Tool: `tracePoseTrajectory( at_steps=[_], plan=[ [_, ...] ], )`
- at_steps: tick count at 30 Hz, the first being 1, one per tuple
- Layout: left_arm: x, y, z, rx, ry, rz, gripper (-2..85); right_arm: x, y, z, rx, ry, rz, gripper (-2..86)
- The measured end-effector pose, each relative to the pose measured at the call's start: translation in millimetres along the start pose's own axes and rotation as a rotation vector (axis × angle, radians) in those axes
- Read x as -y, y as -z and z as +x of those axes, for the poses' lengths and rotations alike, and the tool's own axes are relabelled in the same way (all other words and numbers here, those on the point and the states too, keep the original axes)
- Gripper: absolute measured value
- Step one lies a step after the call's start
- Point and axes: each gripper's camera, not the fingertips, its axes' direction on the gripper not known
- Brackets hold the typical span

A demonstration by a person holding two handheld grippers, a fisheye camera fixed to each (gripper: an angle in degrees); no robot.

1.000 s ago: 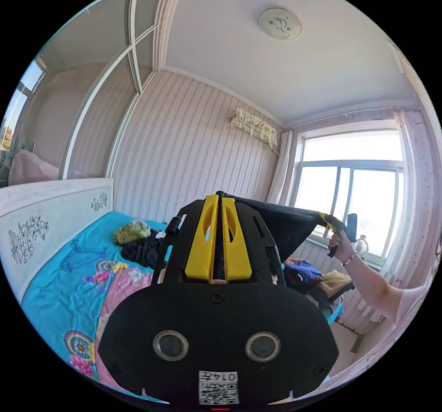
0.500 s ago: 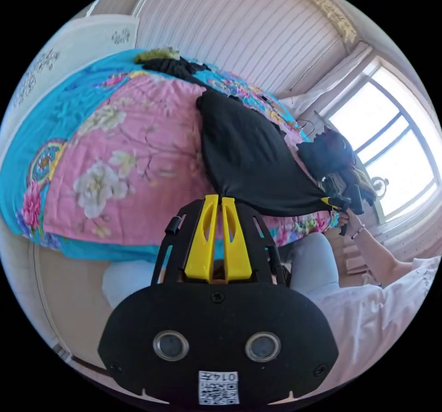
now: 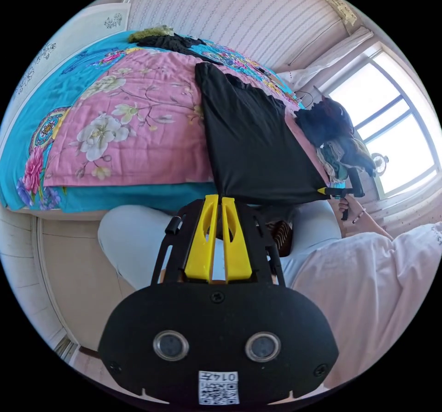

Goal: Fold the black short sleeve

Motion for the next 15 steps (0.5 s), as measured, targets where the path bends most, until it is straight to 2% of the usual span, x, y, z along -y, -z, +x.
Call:
tracePoseTrajectory(
  at_steps=[7,15],
  plan=[
    [-32.2,-15.4,-24.5,0.033,-0.024,-0.045,-1.0,3.8,-11.1,9.7,-0.013,-0.012,-0.031,0.0],
    [-40.9,-33.1,-72.0,0.005,0.053,-0.009,-0.8,8.1,-25.0,33.9,0.012,-0.100,0.013,0.4]
  ],
)
